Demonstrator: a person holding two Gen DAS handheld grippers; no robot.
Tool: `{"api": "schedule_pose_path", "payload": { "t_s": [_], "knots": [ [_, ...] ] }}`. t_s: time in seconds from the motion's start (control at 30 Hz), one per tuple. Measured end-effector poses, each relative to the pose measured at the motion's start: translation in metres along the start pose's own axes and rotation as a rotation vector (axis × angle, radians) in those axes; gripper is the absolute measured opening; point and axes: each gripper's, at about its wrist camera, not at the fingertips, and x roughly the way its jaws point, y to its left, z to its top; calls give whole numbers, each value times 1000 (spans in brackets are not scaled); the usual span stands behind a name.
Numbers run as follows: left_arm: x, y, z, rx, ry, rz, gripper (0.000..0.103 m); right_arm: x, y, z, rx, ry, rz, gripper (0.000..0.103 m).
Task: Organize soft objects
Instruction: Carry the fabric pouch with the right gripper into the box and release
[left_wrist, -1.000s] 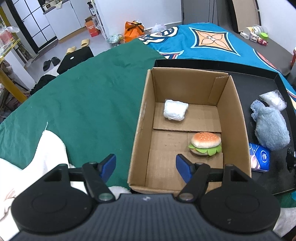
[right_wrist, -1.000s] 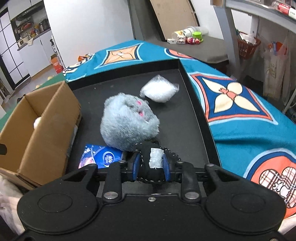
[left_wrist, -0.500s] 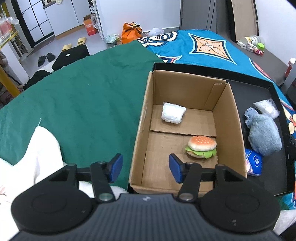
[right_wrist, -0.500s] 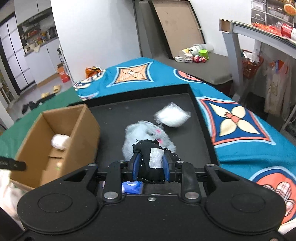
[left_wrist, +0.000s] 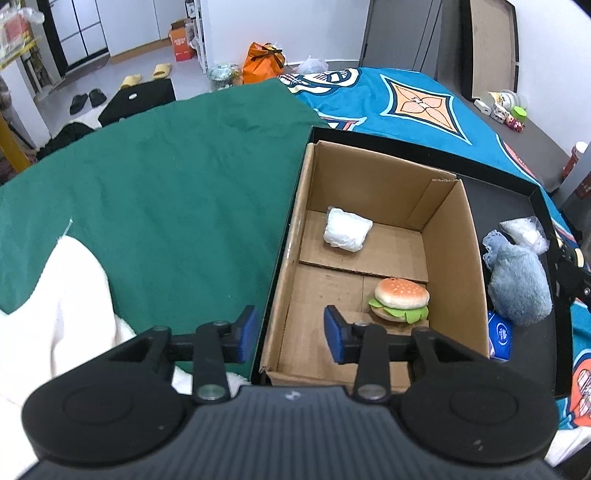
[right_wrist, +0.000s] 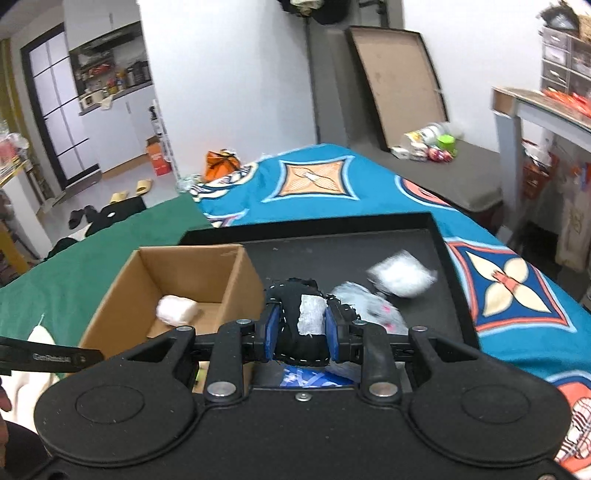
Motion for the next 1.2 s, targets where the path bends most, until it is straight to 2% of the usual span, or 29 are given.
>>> {"api": "schedule_pose_path", "payload": {
  "t_s": [0.37, 0.53, 0.7, 0.77, 0.87, 0.9, 0.93, 1.2],
  "knots": [
    [14, 13, 3, -45, 22, -44, 22, 7, 37, 14, -47, -53, 100, 27],
    [18, 16, 4, -59, 22, -59, 20, 12, 53, 17, -68, -55, 121, 27],
    [21, 23, 4, -85, 20, -71, 13, 17, 68, 20, -93, -57, 141, 27],
    [21, 25, 4, -92, 17, -75, 11, 18, 72, 22, -88, -61, 165, 30],
    [21, 27, 4, -104, 10, -84, 11, 22, 77, 23, -83, -42, 191, 52],
    [20, 28, 4, -109, 5, -85, 11, 22, 77, 23, -84, -39, 189, 62],
    [20, 28, 4, -112, 0, -80, 11, 21, 77, 23, -84, -46, 181, 68],
    [17, 26, 4, -106, 3, -68, 11, 18, 62, 14, -69, -26, 140, 70]
  ]
}}
